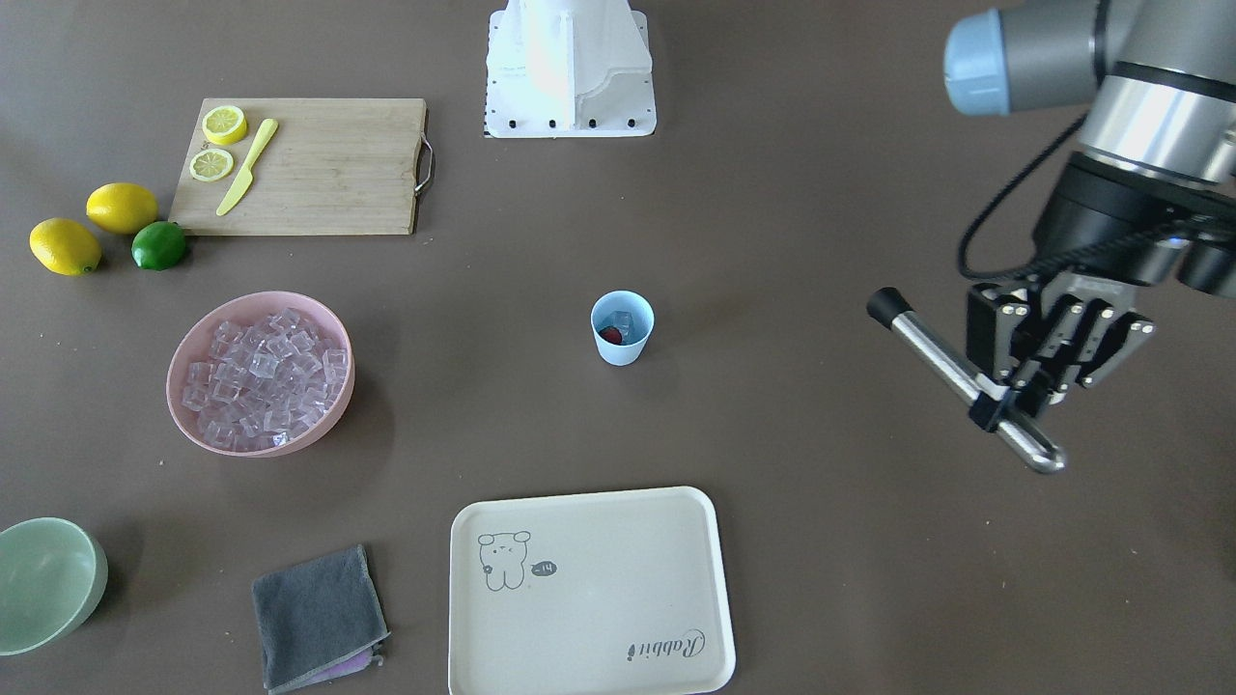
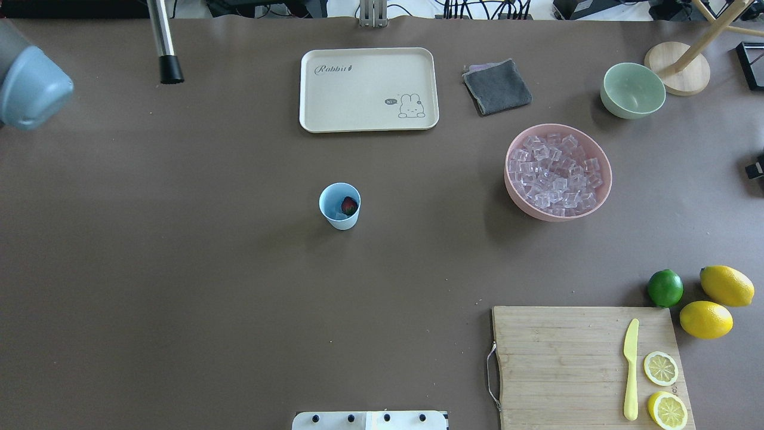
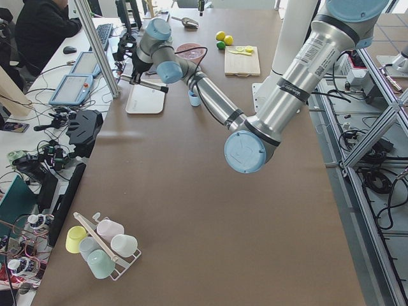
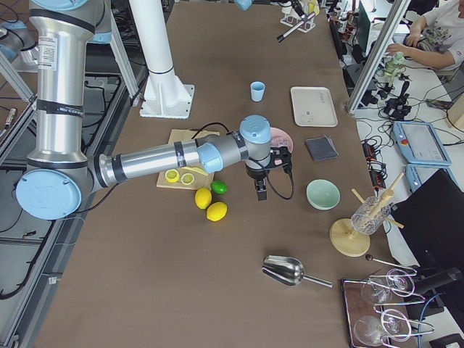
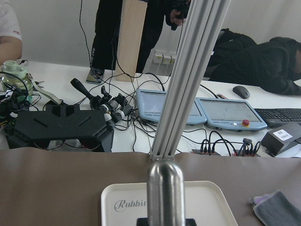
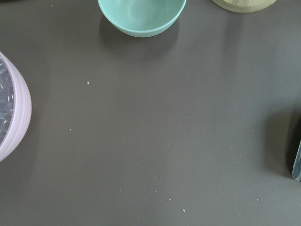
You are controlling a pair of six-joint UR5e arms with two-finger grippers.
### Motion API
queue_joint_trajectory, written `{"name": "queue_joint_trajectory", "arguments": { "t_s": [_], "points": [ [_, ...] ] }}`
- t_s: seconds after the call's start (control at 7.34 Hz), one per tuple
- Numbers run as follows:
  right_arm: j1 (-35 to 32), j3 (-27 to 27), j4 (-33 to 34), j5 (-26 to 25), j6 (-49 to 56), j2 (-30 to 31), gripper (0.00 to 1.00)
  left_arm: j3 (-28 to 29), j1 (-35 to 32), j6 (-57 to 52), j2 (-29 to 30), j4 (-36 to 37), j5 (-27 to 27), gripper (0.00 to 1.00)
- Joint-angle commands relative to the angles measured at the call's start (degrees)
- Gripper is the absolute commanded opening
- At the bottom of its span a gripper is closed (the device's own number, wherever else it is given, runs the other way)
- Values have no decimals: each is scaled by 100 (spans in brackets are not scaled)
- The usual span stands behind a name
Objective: Mash ice and strawberries in cup
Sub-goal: 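Carry the pestle back, lay it on the table and open the left gripper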
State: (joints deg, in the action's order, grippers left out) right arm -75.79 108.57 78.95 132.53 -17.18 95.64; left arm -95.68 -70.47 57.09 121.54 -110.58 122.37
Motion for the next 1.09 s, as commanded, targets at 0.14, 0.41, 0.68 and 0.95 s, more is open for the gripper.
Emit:
{"name": "queue_joint_trajectory", "arguments": {
  "t_s": [0.14,0.41,0.68,0.95],
  "points": [
    [3,50,-20,-87,-31,16,99,1254,-530,-1600,-1144,99,1089,0],
    [12,-19,-11,-105,3,-54,99,1568,282,-2736,-1449,28,397,0],
    [12,41,-20,-96,-14,-45,99,1763,438,-2773,-1894,-382,340,0],
    [12,59,-20,-105,-22,-124,99,2349,446,-2800,-2073,-1206,332,0]
  ]
}}
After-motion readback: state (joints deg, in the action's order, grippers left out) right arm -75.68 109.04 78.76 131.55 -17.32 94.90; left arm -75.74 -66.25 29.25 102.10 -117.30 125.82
